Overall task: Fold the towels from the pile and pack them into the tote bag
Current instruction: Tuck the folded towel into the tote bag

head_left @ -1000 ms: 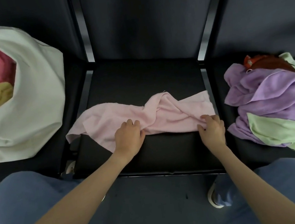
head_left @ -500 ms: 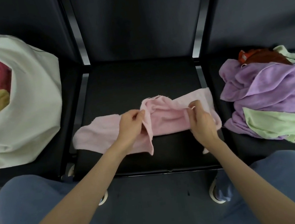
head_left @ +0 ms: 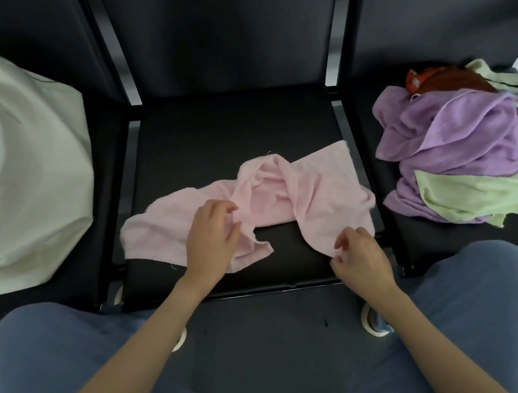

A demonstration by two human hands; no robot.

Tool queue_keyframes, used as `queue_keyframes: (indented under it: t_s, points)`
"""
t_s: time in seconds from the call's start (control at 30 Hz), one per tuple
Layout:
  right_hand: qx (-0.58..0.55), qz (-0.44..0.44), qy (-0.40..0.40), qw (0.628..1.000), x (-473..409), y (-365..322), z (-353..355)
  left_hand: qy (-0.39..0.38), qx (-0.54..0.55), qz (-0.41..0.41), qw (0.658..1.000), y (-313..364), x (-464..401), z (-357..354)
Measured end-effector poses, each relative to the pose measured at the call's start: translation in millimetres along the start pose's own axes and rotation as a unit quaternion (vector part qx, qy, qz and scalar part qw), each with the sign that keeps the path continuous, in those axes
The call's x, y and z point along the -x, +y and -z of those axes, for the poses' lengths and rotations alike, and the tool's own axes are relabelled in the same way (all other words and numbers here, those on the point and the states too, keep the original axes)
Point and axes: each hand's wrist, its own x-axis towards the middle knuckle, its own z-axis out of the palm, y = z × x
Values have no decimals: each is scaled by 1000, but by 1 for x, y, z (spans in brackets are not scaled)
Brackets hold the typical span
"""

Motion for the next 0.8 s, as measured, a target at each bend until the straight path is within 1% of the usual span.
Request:
queue_keyframes:
  t_s: [0.03,0.07,0.13,0.17,0.2,0.27,0.37,0.47,0.57,0.63,0.7,0.73,0.8]
  points:
    - [50,6,-13,999,3,2,-1,-24,-29,-82,996,2,1,0]
    - [93,13,-18,995,5,5,-3,-61,-48,-146,986,4,1,-1]
    - [153,22,-16,988,6,7,-6,-118,-110,-233,959,5,1,-7]
    - [166,24,-9,986,5,7,-7,-135,-146,-256,946,3,1,-11]
    - [172,29,3,985,4,8,-8,-147,-178,-267,936,2,0,-14]
    - [181,45,34,982,0,9,-10,-162,-216,-263,926,1,-2,-15]
    - [155,62,88,982,0,15,-10,-179,-233,-237,926,0,-3,-14]
    - [60,59,107,991,0,16,-9,-190,-210,-198,938,2,0,-16]
    - [-94,56,85,990,-1,11,-5,-182,-115,-151,965,12,6,-19]
    - [-201,44,52,977,-3,6,-1,-176,-53,-141,973,23,7,-23]
    - [-277,14,24,961,-3,0,4,-167,10,-134,977,35,8,-25]
    - [-316,-1,12,949,-2,-2,6,-165,37,-131,977,41,8,-27]
    - [-408,-28,-21,912,-2,-5,10,-164,72,-126,976,52,7,-30]
